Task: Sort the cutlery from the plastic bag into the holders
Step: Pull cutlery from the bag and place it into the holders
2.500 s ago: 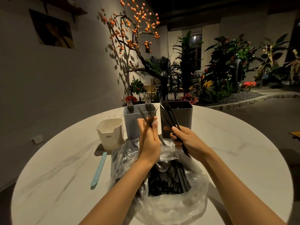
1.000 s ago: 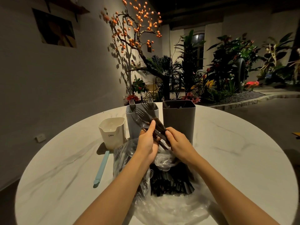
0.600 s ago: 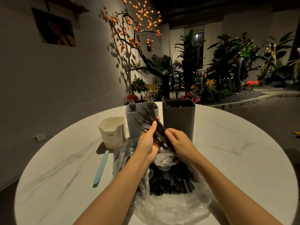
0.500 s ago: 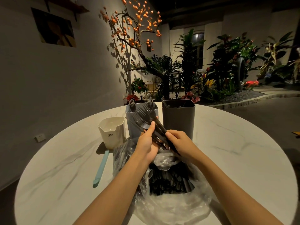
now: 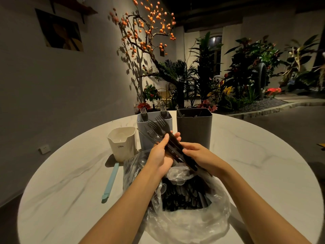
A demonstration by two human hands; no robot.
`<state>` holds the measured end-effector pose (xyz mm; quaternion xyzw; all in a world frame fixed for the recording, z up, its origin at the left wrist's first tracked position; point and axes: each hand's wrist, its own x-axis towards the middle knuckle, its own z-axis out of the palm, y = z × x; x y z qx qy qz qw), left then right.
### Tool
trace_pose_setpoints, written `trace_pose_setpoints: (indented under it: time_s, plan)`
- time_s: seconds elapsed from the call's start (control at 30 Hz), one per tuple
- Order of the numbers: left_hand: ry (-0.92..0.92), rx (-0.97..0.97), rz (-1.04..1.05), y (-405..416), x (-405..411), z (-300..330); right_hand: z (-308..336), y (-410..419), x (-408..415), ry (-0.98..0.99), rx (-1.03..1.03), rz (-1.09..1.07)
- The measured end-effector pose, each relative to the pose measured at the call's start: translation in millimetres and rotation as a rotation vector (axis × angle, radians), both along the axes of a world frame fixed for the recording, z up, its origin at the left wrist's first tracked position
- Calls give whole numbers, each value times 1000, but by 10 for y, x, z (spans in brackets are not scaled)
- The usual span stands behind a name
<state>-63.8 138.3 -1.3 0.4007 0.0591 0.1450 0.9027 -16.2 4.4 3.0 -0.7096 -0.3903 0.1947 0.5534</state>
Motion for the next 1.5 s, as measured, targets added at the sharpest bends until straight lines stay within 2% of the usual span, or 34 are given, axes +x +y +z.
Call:
trace_pose_setpoints:
  time_s: [0.13,0.23,0.4,0.47,0.6,0.7,0.83,1.0,1.2,1.3,1.5]
  plan:
    - [4,-54,49,-9,9,4,-59,99,-42,-227,-45,-95]
    - [44,-43,106,-7,19,-19,-112,135,-64,-407,-151,-141]
    - [15,-139,133,9,42,-8,-159,201,-76,-545,-282,-162]
    - [2,-120,111,5,42,2,-141,204,-90,-487,-249,-143]
    - [-21,-20,10,26,19,12,-93,187,-102,-234,-81,-109]
    - [-32,-31,-54,59,-4,3,-100,189,-79,-65,-1,-93]
    - [6,-17,-59,55,-8,-20,-118,198,-60,15,35,-98]
    - [10,46,-19,31,24,-19,-182,293,-33,-34,97,-189]
    - [-57,187,159,-39,21,-39,-212,338,-23,12,130,-236]
    - [-62,158,153,-46,10,-29,-218,329,-26,-3,164,-223]
    - [-54,22,36,-7,9,-6,-238,343,-25,-177,119,-236]
